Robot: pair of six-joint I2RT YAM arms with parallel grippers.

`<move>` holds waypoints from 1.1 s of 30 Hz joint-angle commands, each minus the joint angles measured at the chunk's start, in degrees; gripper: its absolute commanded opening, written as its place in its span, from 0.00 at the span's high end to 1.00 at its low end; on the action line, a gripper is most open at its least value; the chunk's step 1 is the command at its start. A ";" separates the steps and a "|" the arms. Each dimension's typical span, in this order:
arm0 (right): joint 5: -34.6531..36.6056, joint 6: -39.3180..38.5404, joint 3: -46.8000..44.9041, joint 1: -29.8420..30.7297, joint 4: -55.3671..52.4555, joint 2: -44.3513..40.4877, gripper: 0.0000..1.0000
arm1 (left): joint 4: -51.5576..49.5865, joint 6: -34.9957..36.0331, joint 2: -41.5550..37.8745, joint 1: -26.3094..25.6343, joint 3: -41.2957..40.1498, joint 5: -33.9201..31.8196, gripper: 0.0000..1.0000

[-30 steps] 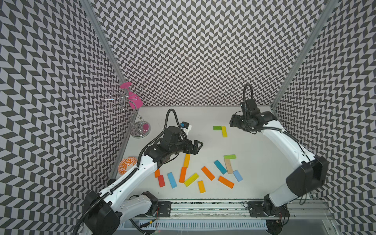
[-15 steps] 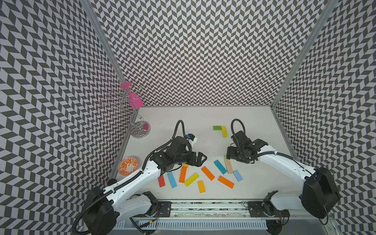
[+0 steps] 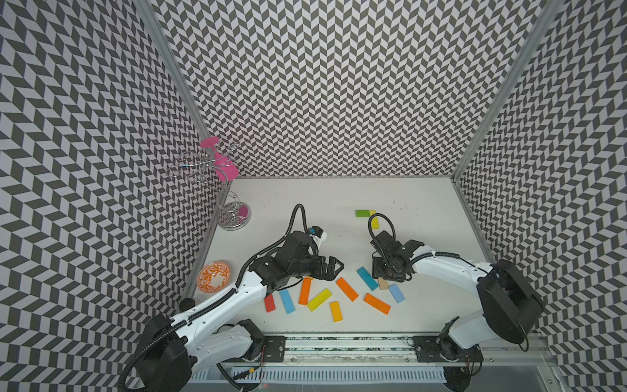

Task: Assemble a giraffe with building blocks
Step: Pick up the building block from the center of the board, then assemble the building block at the center of the board.

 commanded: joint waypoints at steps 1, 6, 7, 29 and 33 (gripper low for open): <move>0.93 -0.30 -1.06 0.41 2.87 1.31 0.41 | 1.78 -0.48 0.05 -0.25 -0.59 -0.49 0.00; 1.47 -1.36 -1.88 0.67 3.33 3.67 0.49 | 2.27 -0.39 0.51 -0.25 -0.39 -0.14 0.00; 1.59 -1.49 -1.89 0.67 3.34 3.96 0.52 | 2.36 -0.33 0.52 -0.25 -0.38 -0.09 0.00; 7.79 -12.39 33.30 -8.20 -13.51 11.21 0.77 | 4.25 0.77 3.23 -0.25 1.89 0.21 0.00; 6.34 -15.11 38.21 -9.68 -12.95 18.92 0.77 | 4.47 1.15 3.50 -0.16 2.10 0.10 0.00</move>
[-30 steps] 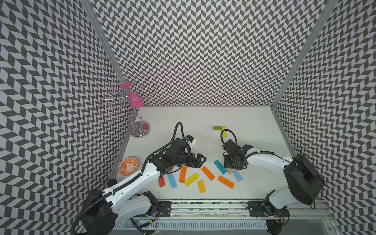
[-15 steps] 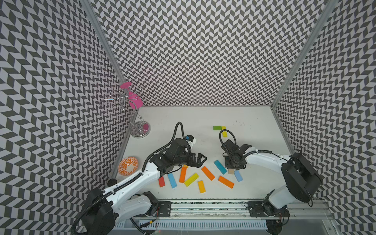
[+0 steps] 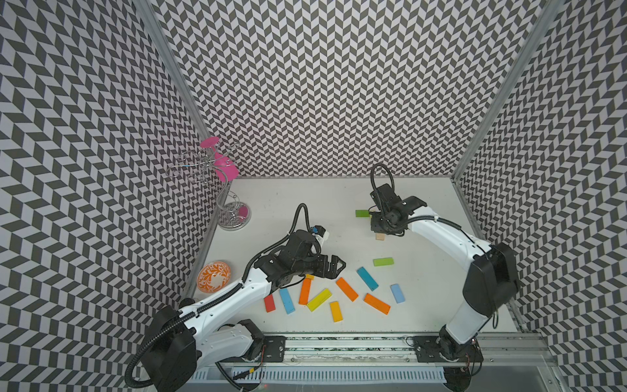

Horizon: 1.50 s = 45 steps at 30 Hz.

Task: Assemble a giraffe with building blocks
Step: Assemble the building block at the center of the board.

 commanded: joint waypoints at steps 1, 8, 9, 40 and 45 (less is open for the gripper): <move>-0.63 -3.78 2.15 -0.82 -0.36 5.90 0.77 | 1.52 0.89 0.28 -0.12 2.11 -0.09 0.00; -1.92 -4.55 -0.29 -2.23 3.50 11.07 0.76 | 2.18 1.81 2.05 0.01 2.03 -0.45 0.00; -2.24 -4.76 -0.59 -2.42 3.89 11.65 0.76 | 2.30 1.97 2.47 0.01 2.15 -0.37 0.00; -1.78 -7.48 0.85 -2.77 2.09 17.22 0.71 | 1.96 3.81 4.37 1.77 4.37 0.61 0.00; -1.81 -7.78 2.53 -3.51 2.07 18.39 0.71 | 2.04 3.81 4.55 1.85 4.45 0.44 0.00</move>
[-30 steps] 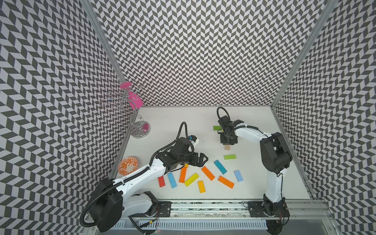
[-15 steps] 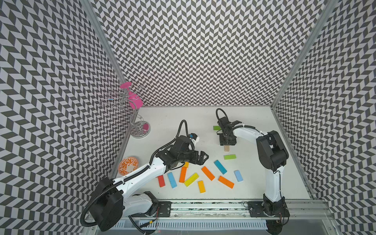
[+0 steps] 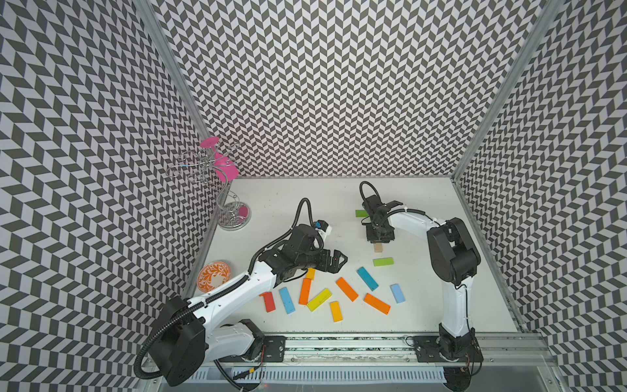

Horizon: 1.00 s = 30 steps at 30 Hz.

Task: Assemble a giraffe with building blocks
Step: Assemble the building block at the center of the board.

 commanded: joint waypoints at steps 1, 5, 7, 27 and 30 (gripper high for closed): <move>1.03 -0.74 1.74 -0.84 -0.21 2.10 0.71 | 0.36 0.47 0.36 0.40 1.59 0.28 0.00; 1.24 -0.92 2.40 -1.30 -0.20 2.77 0.71 | 0.84 0.05 0.29 0.37 1.24 0.33 0.00; 1.05 -1.10 2.57 -1.50 -0.03 3.01 0.71 | 0.98 0.03 0.36 0.42 1.13 0.26 0.00; 0.54 -1.18 4.86 -1.71 -0.10 5.49 0.67 | 1.24 -0.15 0.36 0.68 0.84 0.21 0.00; 0.71 -1.12 5.21 -1.75 -0.38 5.40 0.64 | 1.24 -0.14 0.44 0.68 1.00 0.17 0.00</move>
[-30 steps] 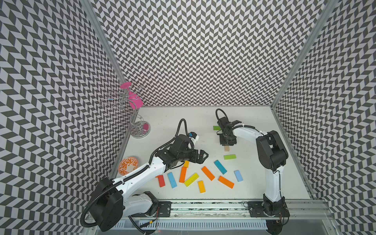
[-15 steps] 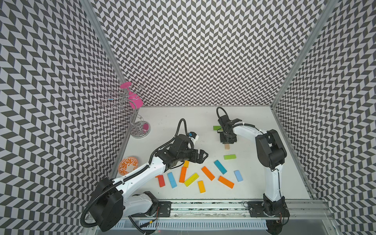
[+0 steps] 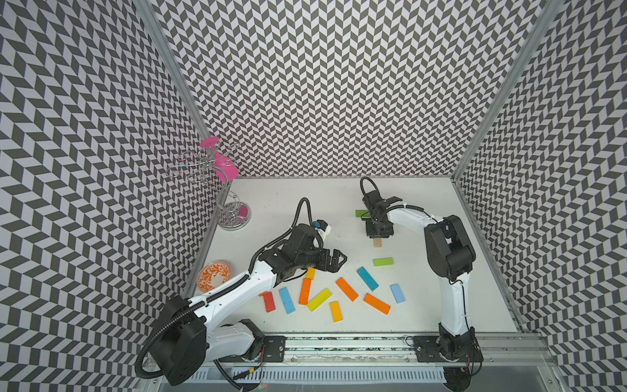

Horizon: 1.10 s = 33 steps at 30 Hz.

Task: Assemble a giraffe with building blocks
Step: Assemble the building block at the center of the board, then move the building block to the center of the board.

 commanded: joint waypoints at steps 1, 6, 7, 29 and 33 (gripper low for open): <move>0.69 -0.21 0.57 -0.43 -0.29 2.13 0.62 | 1.16 -0.10 0.09 0.31 0.95 0.24 0.00; 1.19 -0.33 1.35 -0.39 -1.14 1.74 0.46 | 1.22 -0.10 0.01 0.31 0.87 0.11 0.00; 1.29 -0.32 1.47 -0.45 -1.32 1.50 0.43 | 1.17 -0.06 0.01 0.31 0.85 0.18 0.00; -0.61 1.98 -13.80 1.76 0.58 -17.01 0.33 | -2.90 -3.01 -8.35 -0.26 0.65 -1.15 0.00; -1.74 1.19 -17.08 5.53 2.14 -19.48 0.33 | -4.56 -3.40 -10.37 -0.57 0.56 -1.89 0.00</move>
